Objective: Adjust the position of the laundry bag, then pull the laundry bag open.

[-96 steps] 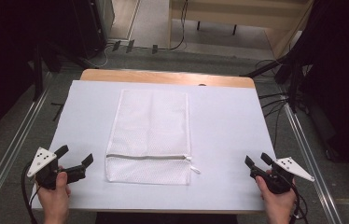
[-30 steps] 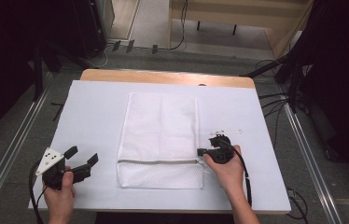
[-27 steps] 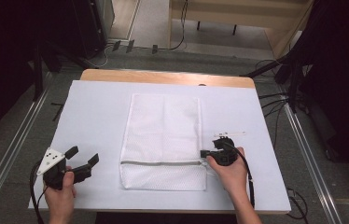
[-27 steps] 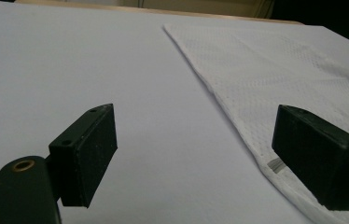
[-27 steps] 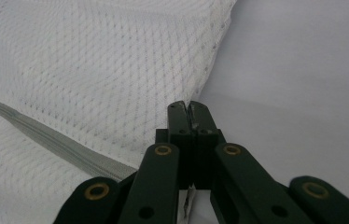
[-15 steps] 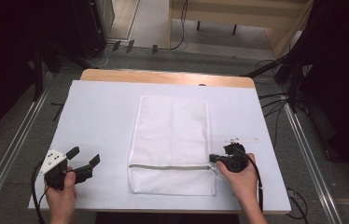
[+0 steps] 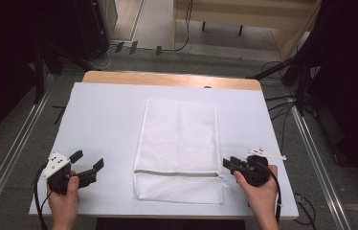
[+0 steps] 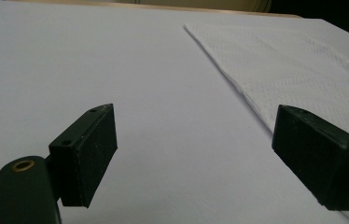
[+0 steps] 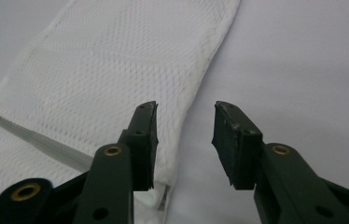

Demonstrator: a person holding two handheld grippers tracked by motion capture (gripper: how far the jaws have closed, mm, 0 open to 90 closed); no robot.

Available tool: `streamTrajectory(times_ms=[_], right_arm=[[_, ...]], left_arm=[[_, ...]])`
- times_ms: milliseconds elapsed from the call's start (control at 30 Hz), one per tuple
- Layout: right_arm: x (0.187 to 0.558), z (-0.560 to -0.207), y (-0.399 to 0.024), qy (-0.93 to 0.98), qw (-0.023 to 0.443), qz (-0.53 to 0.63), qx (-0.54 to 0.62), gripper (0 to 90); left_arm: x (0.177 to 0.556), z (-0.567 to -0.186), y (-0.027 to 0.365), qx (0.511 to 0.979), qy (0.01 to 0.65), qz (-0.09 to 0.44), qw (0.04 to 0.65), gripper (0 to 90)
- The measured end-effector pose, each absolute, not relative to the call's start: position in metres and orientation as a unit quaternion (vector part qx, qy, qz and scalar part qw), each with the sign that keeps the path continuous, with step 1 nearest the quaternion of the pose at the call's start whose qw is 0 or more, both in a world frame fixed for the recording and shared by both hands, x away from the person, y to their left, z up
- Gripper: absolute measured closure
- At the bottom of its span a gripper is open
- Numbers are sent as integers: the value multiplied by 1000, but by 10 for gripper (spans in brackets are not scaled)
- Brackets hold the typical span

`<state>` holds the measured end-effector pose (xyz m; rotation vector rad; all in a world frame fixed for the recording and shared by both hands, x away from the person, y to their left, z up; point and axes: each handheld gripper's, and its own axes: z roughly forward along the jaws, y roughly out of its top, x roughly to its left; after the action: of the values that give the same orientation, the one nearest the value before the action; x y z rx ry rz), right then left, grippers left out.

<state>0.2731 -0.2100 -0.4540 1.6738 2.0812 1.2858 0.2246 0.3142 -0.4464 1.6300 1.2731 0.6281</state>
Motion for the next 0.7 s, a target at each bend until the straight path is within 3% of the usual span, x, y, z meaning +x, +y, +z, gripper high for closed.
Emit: streamTrajectory(times_ms=[167,367,700], right_arm=[[243,-456,-229,705,122,445,539,539],[215,-466,-240,708,120,452,529,495],[217,-473,-231,714,111,463,513,481]], left_arm=[[223,-446,307,675,512,256,466,140],[220,-444,297,666,512,223,495,140],[218,-446,243,710,485,195,472,157]])
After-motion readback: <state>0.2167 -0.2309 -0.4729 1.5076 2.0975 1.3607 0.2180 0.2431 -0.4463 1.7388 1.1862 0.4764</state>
